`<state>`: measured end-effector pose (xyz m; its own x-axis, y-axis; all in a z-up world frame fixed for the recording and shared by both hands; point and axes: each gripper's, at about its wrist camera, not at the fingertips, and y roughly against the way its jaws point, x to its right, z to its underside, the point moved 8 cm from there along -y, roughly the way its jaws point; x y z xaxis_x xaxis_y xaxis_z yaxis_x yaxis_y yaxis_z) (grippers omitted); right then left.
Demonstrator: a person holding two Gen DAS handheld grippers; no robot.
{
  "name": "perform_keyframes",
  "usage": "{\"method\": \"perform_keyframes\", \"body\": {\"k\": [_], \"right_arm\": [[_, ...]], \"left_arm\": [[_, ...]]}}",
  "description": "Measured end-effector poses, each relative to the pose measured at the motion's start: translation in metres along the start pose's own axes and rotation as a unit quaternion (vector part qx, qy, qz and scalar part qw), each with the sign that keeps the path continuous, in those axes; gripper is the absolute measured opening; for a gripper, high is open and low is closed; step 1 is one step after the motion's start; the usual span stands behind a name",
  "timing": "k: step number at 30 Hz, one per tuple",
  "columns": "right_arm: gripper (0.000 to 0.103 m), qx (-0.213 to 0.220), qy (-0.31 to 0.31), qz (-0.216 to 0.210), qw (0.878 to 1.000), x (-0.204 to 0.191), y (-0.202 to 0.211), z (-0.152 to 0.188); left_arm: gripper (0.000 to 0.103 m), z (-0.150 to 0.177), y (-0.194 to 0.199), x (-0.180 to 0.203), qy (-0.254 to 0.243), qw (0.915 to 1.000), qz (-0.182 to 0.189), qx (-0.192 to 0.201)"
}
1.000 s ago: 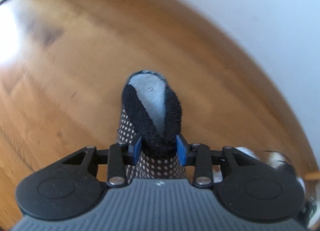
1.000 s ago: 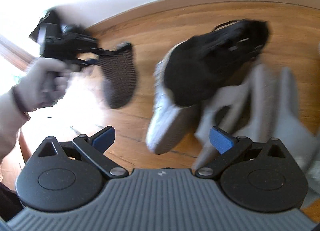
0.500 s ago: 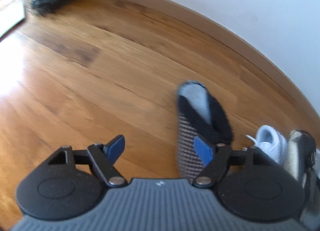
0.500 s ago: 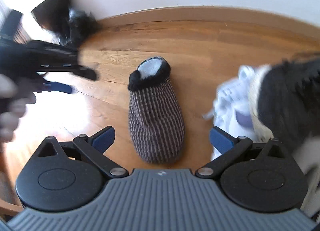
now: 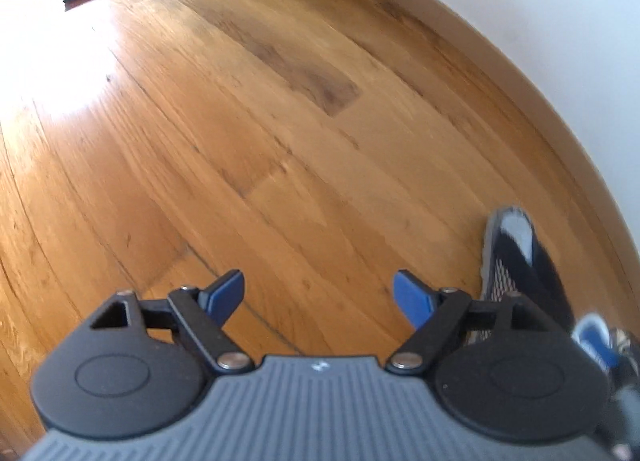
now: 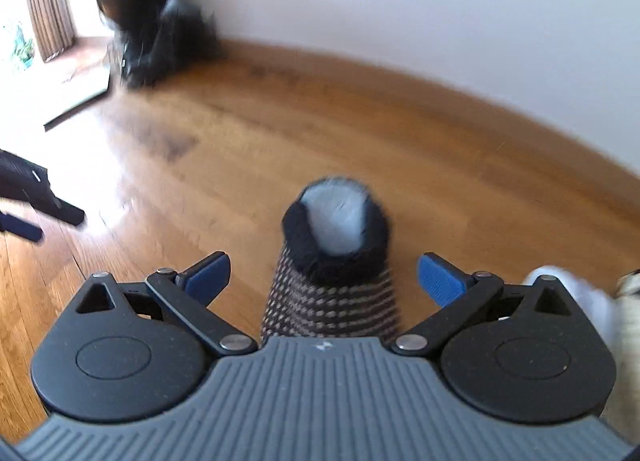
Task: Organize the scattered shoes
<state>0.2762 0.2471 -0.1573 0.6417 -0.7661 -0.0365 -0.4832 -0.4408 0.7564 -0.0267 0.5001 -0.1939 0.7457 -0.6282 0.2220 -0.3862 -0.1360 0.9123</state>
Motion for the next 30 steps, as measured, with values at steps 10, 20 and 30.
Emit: {"method": "perform_keyframes", "body": {"k": [10, 20, 30], "right_arm": [[0.034, -0.07, -0.067, 0.01, 0.995, -0.033, -0.047, 0.005], [0.066, -0.081, -0.193, -0.065, 0.976, -0.092, -0.06, -0.01], [0.075, -0.08, -0.256, -0.119, 0.956, -0.062, -0.049, 0.002]], "left_arm": [[0.081, -0.029, -0.004, -0.003, 0.018, 0.9994, -0.004, 0.029], [0.081, -0.048, -0.014, -0.018, 0.016, 0.998, -0.036, 0.049], [0.081, -0.039, -0.014, 0.007, -0.018, 0.999, -0.019, 0.036]]}}
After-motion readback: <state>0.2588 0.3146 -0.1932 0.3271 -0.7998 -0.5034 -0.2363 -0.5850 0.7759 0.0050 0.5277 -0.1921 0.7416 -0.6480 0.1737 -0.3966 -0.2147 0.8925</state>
